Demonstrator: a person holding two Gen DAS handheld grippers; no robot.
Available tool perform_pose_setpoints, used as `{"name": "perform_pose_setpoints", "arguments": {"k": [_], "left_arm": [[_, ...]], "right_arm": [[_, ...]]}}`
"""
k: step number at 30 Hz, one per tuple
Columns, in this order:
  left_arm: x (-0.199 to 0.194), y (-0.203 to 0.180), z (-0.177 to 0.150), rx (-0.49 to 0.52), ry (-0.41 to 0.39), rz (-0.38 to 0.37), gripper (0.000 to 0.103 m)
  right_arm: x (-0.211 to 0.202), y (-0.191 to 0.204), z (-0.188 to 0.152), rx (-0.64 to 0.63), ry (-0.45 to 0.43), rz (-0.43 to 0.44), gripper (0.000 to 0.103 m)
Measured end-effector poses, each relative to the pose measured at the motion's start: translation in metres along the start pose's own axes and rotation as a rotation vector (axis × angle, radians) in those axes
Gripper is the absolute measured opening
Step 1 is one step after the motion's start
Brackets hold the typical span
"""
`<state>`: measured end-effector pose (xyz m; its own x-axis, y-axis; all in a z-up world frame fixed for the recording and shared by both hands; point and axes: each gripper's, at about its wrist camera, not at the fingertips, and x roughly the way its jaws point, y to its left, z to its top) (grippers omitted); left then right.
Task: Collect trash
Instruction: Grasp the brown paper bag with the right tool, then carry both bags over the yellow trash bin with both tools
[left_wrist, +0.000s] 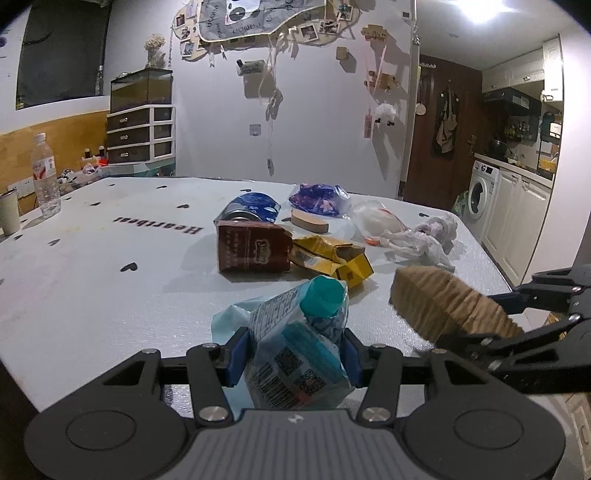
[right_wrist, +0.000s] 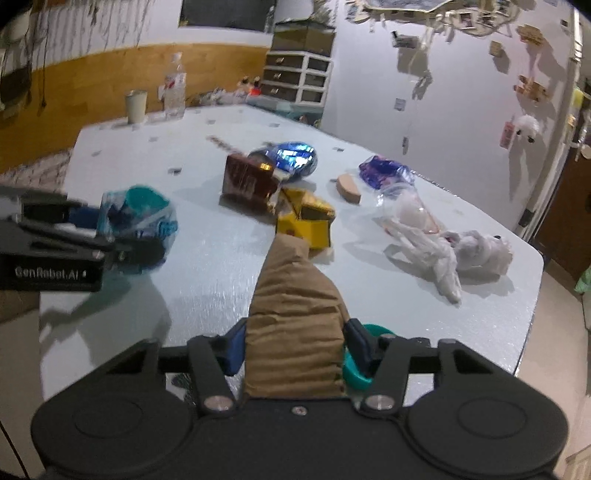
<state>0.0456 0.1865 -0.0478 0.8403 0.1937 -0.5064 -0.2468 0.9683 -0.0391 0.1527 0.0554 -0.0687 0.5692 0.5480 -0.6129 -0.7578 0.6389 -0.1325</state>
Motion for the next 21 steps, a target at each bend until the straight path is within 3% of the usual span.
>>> {"name": "perform_pose_setpoints", "arguments": {"k": [11, 21], "left_arm": [[-0.033, -0.012, 0.007, 0.004, -0.045, 0.017, 0.052], [-0.059, -0.055, 0.011, 0.037, -0.094, -0.044, 0.052]], "right_arm": [[-0.056, -0.013, 0.002, 0.150, -0.105, -0.041, 0.054], [-0.109, -0.026, -0.023, 0.213, -0.154, -0.113, 0.054]]}}
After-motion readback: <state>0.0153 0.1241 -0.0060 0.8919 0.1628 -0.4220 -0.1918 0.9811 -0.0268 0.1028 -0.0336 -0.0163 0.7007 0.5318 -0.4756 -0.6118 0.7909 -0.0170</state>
